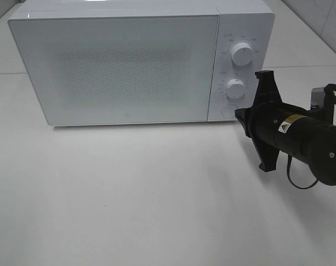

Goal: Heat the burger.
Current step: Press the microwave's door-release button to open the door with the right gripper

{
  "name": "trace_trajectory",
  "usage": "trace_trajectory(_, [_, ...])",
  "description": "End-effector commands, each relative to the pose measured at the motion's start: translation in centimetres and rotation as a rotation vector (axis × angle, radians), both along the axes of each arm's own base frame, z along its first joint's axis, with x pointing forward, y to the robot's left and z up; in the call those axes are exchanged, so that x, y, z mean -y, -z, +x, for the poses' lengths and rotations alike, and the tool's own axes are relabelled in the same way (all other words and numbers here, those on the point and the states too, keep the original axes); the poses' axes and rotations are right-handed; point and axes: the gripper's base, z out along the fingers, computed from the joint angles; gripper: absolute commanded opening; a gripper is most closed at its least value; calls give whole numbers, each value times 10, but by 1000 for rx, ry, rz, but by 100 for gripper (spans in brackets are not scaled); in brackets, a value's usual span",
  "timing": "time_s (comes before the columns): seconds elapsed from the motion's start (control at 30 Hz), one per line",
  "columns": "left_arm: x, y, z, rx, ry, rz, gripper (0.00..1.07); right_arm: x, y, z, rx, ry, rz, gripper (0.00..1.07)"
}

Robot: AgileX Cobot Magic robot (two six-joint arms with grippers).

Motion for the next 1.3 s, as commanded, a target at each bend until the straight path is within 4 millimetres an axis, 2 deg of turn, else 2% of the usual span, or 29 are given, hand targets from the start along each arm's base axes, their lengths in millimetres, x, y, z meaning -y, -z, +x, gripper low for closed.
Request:
trace_trajectory(0.03, [0, -1, 0, 17, -4, -8, 82, -4, 3, 10, 5, 1, 4, 0])
trace_trajectory(0.3, [0, -1, 0, 17, -4, -8, 82, -10, 20, 24, -25, 13, 10, 0])
trace_trajectory(0.4, [0, -1, 0, 17, -4, -8, 82, -5, 24, 31, -27, 20, 7, 0])
trace_trajectory(0.63, [0, -1, 0, 17, -4, -8, 82, 0, 25, 41, -40, 39, 5, 0])
trace_trajectory(0.9, [0, -1, 0, 17, -4, -8, 82, -6, 29, 55, -31, 31, 3, 0])
trace_trajectory(1.3, [0, -1, 0, 17, -4, -8, 82, -3, 36, 63, 13, 84, -6, 0])
